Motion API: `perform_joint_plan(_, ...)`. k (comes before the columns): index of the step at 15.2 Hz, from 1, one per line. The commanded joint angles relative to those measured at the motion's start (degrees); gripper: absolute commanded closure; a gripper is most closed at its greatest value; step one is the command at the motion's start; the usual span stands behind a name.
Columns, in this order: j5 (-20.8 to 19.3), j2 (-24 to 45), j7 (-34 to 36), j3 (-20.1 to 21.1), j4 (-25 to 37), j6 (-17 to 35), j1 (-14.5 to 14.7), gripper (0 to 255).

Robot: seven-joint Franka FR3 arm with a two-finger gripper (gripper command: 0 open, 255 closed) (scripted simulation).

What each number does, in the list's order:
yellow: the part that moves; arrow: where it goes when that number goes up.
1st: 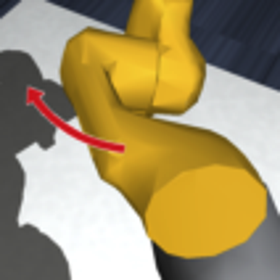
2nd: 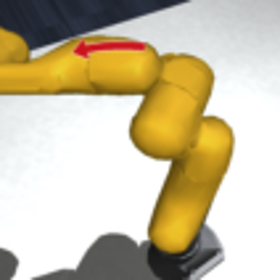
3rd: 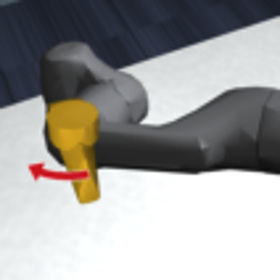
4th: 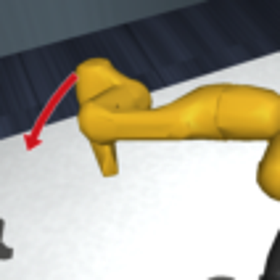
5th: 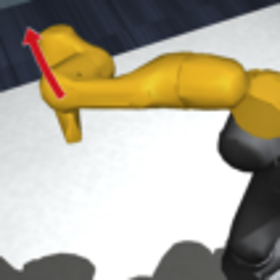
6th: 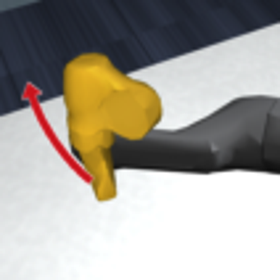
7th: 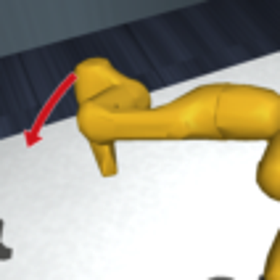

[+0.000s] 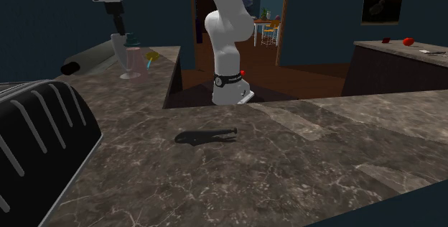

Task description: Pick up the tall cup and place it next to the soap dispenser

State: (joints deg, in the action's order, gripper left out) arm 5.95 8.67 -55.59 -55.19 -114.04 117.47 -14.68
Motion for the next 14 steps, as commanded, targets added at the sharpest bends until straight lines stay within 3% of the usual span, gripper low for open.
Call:
perform_joint_plan(1,0.00,0.00,0.00,0.00,0.00,0.00,0.00,0)
perform_joint_plan(6,-2.92,-3.03,2.05,-0.58,5.11,-6.81,1.06,0)
perform_joint_plan(14,-2.92,-3.03,2.05,-0.58,5.11,-6.81,1.06,0)
